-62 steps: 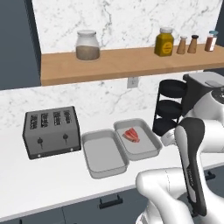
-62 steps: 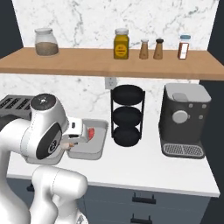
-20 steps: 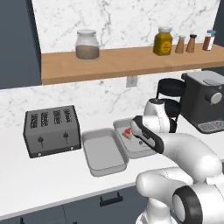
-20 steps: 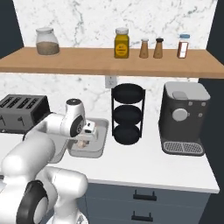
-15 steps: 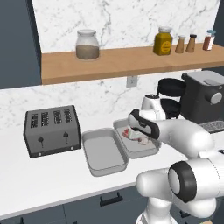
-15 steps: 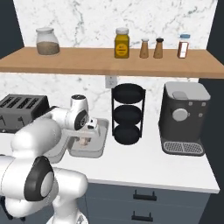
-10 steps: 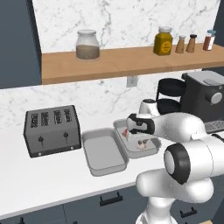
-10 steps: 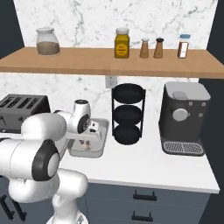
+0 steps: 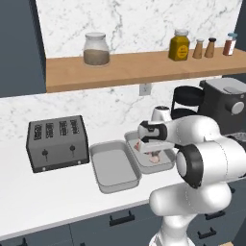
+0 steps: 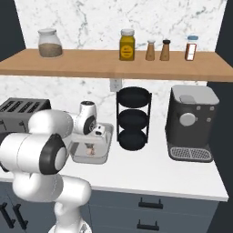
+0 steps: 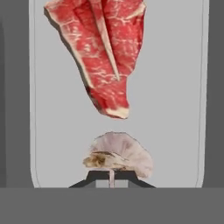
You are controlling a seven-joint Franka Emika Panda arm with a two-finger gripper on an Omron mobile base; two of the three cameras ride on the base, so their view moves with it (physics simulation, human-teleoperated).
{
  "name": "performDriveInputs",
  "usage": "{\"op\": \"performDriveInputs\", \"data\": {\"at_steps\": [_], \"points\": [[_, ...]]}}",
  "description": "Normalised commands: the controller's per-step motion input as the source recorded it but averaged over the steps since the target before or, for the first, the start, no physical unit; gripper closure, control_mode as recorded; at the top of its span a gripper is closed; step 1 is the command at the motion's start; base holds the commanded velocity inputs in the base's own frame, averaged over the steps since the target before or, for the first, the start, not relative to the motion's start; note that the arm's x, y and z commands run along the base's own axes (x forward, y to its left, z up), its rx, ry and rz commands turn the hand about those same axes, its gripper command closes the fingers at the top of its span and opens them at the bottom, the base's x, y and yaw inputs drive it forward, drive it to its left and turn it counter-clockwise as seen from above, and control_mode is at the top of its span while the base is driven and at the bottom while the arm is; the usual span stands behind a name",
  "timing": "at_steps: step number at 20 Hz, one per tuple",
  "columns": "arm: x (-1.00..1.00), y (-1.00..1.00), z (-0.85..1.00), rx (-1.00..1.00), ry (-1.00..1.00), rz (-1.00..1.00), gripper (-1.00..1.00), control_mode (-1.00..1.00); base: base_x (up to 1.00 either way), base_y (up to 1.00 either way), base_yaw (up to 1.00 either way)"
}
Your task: Place one garlic and one steak in each tupperware on the nearby counter, to pack two identical lunches.
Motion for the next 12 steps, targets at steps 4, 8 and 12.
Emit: {"op": "performDriveInputs", "data": {"at_steps": [4,8,12], "points": [[0.09,0.00,0.06,-0.02,-0.12,0.00,1.00,-1.00,0.00,0.00,0.00],[-0.48,-0.01,0.36,0.00,-0.15,-0.04,1.00,-1.00,0.00,0.00,0.00],[-0.95,-0.05,0.38,0.00,-0.16,-0.03,-1.00,-1.00,0.00,0.00,0.00]]}}
